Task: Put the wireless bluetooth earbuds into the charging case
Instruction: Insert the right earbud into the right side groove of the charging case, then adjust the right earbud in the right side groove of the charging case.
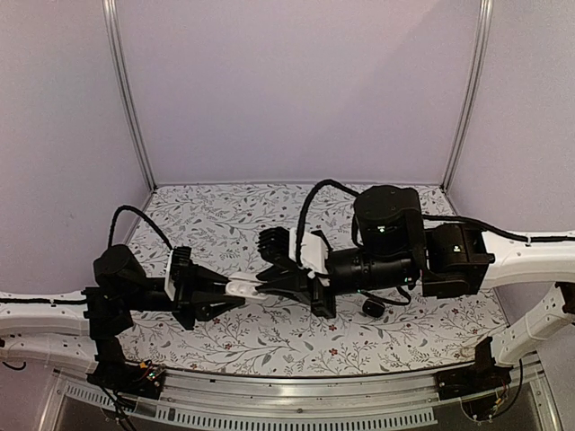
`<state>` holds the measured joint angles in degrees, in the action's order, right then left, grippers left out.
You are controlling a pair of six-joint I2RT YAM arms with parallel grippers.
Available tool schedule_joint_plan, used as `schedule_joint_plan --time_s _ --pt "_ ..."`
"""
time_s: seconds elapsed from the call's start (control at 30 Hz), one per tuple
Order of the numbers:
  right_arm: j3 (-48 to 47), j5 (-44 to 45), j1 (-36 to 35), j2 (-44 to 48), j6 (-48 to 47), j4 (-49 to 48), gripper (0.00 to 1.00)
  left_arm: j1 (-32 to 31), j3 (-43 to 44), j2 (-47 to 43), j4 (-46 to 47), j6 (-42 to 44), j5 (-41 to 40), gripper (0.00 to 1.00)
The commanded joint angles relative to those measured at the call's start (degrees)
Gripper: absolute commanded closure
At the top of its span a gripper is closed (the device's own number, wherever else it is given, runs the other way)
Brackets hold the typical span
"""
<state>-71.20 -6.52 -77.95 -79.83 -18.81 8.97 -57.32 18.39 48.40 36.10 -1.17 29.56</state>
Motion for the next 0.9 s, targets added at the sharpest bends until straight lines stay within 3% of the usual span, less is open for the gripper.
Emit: schedule_joint_plan --time_s 0.0,0.47,0.87 --pt "0.97 -0.41 -0.28 0.05 0.92 0.31 0.88 0.19 1.47 -0.07 1.53 -0.59 0.08 1.0" --pt "-0.21 6.12 -0.3 -4.67 1.58 2.8 0.95 0.2 1.12 -1.46 1.2 -0.76 0.31 1.0" --pt "-0.43 6.24 0.29 -5.86 2.35 3.55 0.98 0.29 0.61 -2.45 1.86 -1.1 0.53 1.0"
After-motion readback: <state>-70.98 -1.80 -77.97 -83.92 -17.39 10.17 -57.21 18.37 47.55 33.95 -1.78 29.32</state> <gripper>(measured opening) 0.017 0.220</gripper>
